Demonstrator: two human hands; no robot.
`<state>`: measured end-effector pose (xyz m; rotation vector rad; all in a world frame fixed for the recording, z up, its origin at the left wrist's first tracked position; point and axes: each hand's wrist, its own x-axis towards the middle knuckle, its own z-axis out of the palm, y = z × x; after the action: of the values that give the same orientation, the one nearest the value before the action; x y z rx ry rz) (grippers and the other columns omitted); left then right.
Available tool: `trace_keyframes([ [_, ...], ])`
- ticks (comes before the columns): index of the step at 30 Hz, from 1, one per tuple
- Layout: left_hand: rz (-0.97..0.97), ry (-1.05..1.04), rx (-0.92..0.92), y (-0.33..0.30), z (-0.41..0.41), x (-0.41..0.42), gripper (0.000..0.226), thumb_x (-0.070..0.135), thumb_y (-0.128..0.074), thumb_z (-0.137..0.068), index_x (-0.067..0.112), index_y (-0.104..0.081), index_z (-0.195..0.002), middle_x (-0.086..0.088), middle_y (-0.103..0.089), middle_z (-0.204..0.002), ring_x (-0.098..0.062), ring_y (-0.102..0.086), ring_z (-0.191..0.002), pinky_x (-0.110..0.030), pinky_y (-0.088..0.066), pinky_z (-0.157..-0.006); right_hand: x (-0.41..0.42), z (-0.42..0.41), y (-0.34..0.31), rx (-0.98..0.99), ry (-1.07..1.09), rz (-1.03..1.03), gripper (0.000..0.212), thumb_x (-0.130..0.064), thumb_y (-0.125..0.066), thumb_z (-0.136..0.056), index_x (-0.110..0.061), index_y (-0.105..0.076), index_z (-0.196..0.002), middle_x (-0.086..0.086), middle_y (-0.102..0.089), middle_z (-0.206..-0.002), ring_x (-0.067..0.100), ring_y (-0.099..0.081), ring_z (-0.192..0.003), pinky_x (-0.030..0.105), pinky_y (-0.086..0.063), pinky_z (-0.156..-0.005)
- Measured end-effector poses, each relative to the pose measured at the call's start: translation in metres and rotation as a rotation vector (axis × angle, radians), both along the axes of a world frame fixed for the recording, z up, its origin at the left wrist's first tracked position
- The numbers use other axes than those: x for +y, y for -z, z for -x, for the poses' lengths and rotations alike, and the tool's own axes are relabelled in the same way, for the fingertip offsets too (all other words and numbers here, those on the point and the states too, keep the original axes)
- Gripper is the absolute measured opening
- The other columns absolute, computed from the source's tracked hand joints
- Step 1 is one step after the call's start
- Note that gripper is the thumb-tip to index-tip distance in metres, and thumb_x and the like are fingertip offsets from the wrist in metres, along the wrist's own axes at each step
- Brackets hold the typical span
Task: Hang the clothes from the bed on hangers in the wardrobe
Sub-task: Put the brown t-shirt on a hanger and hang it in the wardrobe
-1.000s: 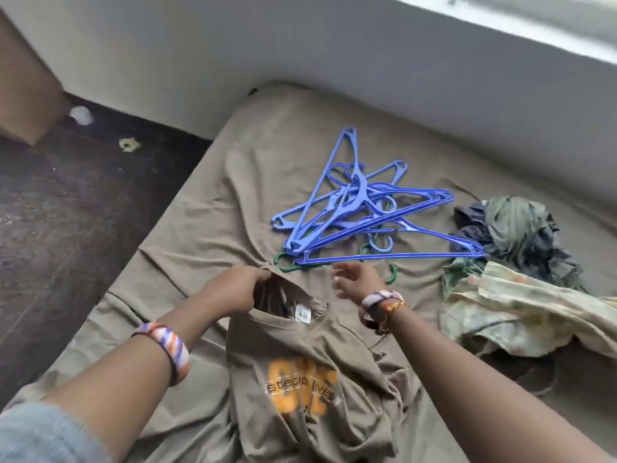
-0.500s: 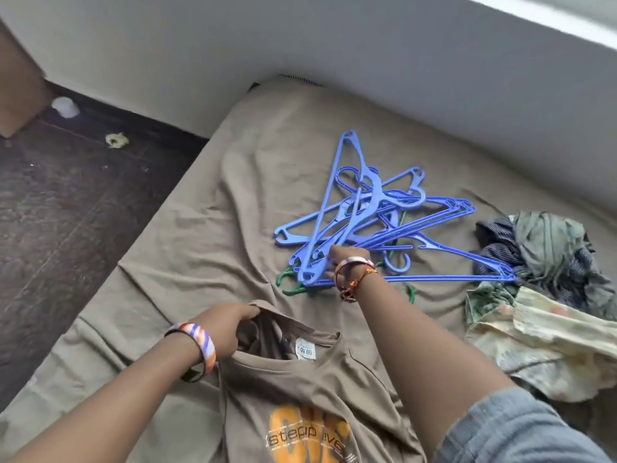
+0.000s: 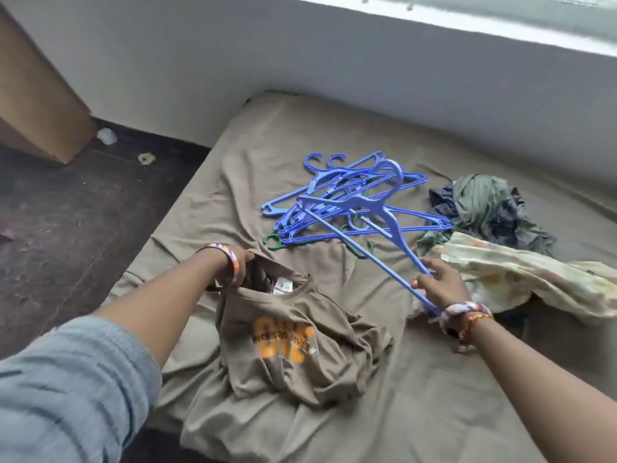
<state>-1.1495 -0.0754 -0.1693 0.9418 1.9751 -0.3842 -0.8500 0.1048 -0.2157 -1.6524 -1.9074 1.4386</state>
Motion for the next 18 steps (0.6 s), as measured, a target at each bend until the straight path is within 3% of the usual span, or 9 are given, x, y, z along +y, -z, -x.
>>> trace_keyframes([
  [3, 0.030, -0.042, 0.060, -0.023, -0.024, -0.007, 0.061, -0.004, -0.054, -0.082, 0.009, -0.038, -0.139, -0.023, -0.055, -0.125, -0.030, -0.060, -0.095, -0.022, -0.042, -0.051, -0.005, -0.052, -0.030, 0.091, -0.049, 0.030, 0.009, -0.017, -0.062, -0.071, -0.015, -0.068, -0.078, 0.004, -0.060, -0.062, 0.008, -0.053, -0.053, 0.025, -0.039, -0.056],
  [4, 0.030, -0.010, 0.106, -0.035, -0.034, -0.007, 0.062, -0.006, -0.054, -0.078, 0.008, -0.040, -0.137, -0.022, -0.058, -0.120, -0.029, -0.060, -0.089, -0.027, -0.044, -0.054, -0.003, -0.068, -0.036, 0.123, -0.058, 0.024, 0.008, -0.016, -0.063, -0.077, -0.015, -0.068, -0.070, 0.000, -0.057, -0.052, 0.007, -0.049, -0.049, 0.026, -0.036, -0.058],
  [8, 0.005, 0.145, 0.319, -0.064, -0.060, 0.000, 0.068, -0.003, -0.061, -0.070, 0.005, -0.041, -0.135, -0.015, -0.058, -0.123, -0.029, -0.061, -0.105, -0.037, -0.053, -0.085, 0.000, -0.127, -0.061, 0.185, -0.110, -0.021, 0.039, -0.033, -0.066, -0.082, -0.020, -0.060, -0.045, -0.008, -0.043, -0.045, 0.005, -0.035, -0.046, 0.015, -0.029, -0.047],
  [11, -0.078, 0.190, 0.393, -0.094, -0.082, 0.015, 0.052, 0.000, -0.062, -0.069, 0.008, -0.053, -0.119, -0.011, -0.063, -0.103, -0.025, -0.062, -0.092, -0.034, -0.053, -0.077, -0.005, -0.154, -0.087, 0.143, -0.183, -0.100, 0.049, -0.058, -0.065, -0.076, -0.021, -0.058, -0.044, -0.011, -0.041, -0.044, 0.005, -0.033, -0.045, 0.021, -0.026, -0.049],
  [13, -0.180, 0.145, 0.409, -0.124, -0.105, 0.025, 0.044, -0.003, -0.061, -0.067, 0.010, -0.052, -0.108, -0.013, -0.062, -0.099, -0.028, -0.063, -0.092, -0.035, -0.052, -0.070, -0.005, -0.167, -0.100, 0.106, -0.193, -0.179, 0.060, -0.080, -0.059, -0.057, -0.021, -0.057, -0.046, -0.010, -0.039, -0.045, 0.005, -0.032, -0.047, 0.023, -0.025, -0.050],
  [15, -0.323, 0.124, 0.455, -0.150, -0.126, 0.035, 0.037, -0.004, -0.058, -0.067, 0.014, -0.046, -0.097, -0.014, -0.060, -0.096, -0.032, -0.061, -0.090, -0.034, -0.051, -0.064, -0.005, -0.177, -0.112, 0.131, -0.183, -0.254, 0.065, -0.089, -0.052, -0.049, -0.025, -0.060, -0.048, -0.011, -0.040, -0.043, 0.003, -0.033, -0.046, 0.023, -0.025, -0.049],
  [16, -0.387, 0.113, 0.515, -0.162, -0.136, 0.039, 0.032, -0.001, -0.056, -0.071, 0.014, -0.046, -0.097, -0.013, -0.060, -0.097, -0.032, -0.060, -0.091, -0.029, -0.047, -0.060, -0.004, -0.181, -0.119, 0.154, -0.168, -0.274, 0.062, -0.089, -0.053, -0.052, -0.027, -0.062, -0.049, -0.012, -0.041, -0.042, 0.002, -0.033, -0.045, 0.024, -0.025, -0.049],
  [18, -0.468, 0.102, 0.663, -0.182, -0.150, 0.046, 0.031, 0.009, -0.055, -0.078, 0.014, -0.049, -0.108, -0.012, -0.059, -0.107, -0.032, -0.058, -0.101, -0.026, -0.045, -0.067, -0.003, -0.189, -0.139, 0.174, -0.148, -0.310, 0.043, -0.064, -0.061, -0.072, -0.031, -0.063, -0.046, -0.014, -0.038, -0.038, 0.001, -0.033, -0.042, 0.022, -0.024, -0.048],
])
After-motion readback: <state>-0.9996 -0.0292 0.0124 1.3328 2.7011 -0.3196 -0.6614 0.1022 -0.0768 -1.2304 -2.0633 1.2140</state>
